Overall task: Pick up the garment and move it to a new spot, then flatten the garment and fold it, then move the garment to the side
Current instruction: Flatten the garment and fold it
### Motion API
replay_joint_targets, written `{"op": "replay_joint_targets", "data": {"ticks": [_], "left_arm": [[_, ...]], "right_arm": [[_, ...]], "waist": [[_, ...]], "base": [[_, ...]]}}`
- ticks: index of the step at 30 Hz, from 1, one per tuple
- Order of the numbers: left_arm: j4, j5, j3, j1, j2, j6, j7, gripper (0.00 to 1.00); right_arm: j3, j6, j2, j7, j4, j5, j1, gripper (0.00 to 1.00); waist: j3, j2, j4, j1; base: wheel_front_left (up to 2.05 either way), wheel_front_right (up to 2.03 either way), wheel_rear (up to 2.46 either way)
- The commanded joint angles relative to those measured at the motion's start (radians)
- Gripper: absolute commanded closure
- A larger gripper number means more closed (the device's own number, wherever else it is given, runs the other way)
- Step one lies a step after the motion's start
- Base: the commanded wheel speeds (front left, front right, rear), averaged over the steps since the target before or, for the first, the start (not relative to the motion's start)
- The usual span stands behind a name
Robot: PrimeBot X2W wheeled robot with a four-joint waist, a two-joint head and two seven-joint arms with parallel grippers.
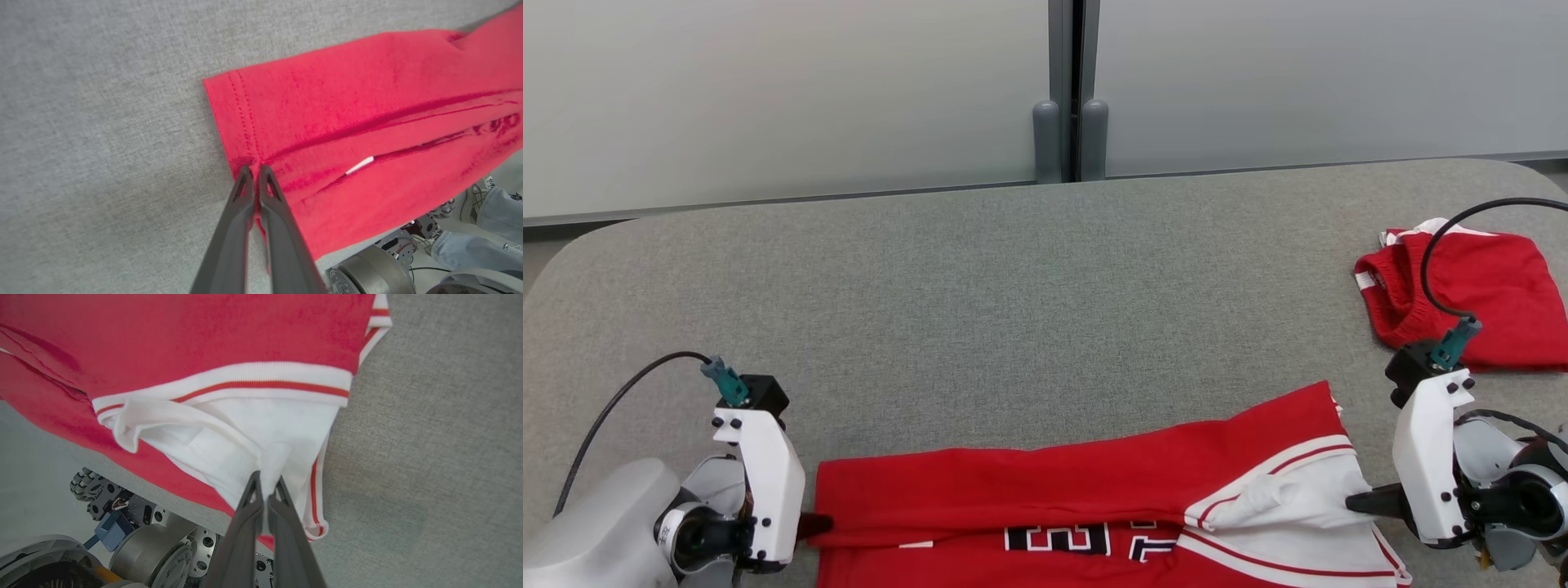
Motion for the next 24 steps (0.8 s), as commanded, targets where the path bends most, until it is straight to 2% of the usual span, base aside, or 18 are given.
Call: {"op": "replay_joint_targets", "data": {"ticks": [1, 2, 9, 14, 20, 24], "left_arm": [[0.004, -0.009, -0.007, 0.019, 0.002, -0.004, 0.011, 0.1], [0.004, -0.011, -0.009, 0.021, 0.005, -0.005, 0.02, 0.0], [0.0, 0.0, -0.003, 0.026, 0.022, -0.002, -0.004, 0.0], [-0.026, 0.005, 0.014, 0.021, 0.042, 0.001, -0.034, 0.0], [-0.106, 0.034, 0.05, -0.003, 0.085, 0.014, -0.112, 0.0], [-0.187, 0.066, 0.114, -0.004, 0.113, 0.038, -0.268, 0.0]], "right_arm": [[-0.006, 0.0, 0.002, 0.003, -0.003, -0.008, 0.015, 0.09], [-0.011, 0.0, 0.004, 0.006, -0.004, -0.011, 0.021, 0.0], [-0.054, 0.0, 0.014, 0.004, -0.035, 0.001, 0.06, 0.0], [-0.125, 0.0, 0.005, -0.032, -0.068, 0.013, 0.085, 0.0], [-0.25, 0.0, 0.028, -0.199, -0.132, -0.018, 0.105, 0.0], [-0.309, 0.0, 0.049, -0.373, -0.171, -0.098, 0.114, 0.0]], "waist": [[-0.004, -0.0001, -0.001, -0.0001], [-0.007, -0.0001, -0.001, -0.0001], [-0.038, -0.0001, -0.002, -0.0001], [-0.061, -0.0001, 0.001, -0.0001], [-0.084, -0.0001, 0.013, -0.0001], [-0.091, -0.0001, 0.019, -0.0001]], "base": [[0.0, 0.0, 0.0], [0.0, 0.0, 0.0], [0.0, 0.0, 0.0], [0.0, 0.0, 0.0], [0.0, 0.0, 0.0], [0.0, 0.0, 0.0]]}}
